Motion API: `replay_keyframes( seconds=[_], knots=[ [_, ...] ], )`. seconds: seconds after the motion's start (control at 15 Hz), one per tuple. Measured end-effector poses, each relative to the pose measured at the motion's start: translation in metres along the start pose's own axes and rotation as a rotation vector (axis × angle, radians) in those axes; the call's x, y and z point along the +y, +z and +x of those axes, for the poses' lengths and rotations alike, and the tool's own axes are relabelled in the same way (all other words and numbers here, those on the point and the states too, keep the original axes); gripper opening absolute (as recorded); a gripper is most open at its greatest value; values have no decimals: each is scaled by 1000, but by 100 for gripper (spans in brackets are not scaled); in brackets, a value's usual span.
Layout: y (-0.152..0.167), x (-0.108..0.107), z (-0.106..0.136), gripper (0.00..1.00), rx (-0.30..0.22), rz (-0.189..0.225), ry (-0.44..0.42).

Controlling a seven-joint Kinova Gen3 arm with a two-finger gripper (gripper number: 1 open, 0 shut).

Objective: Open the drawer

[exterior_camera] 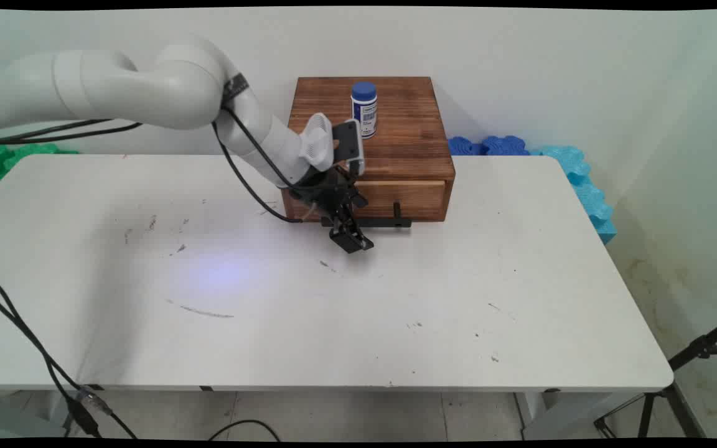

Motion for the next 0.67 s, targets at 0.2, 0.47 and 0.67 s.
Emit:
replay_keyframes(
  seconds=[0.2,0.47,0.67],
  knots=[
    [13,-1,2,100,-9,11,12],
    [30,-3,2,100,-24,25,28],
    [40,-4,1,100,-35,30,32]
  ],
)
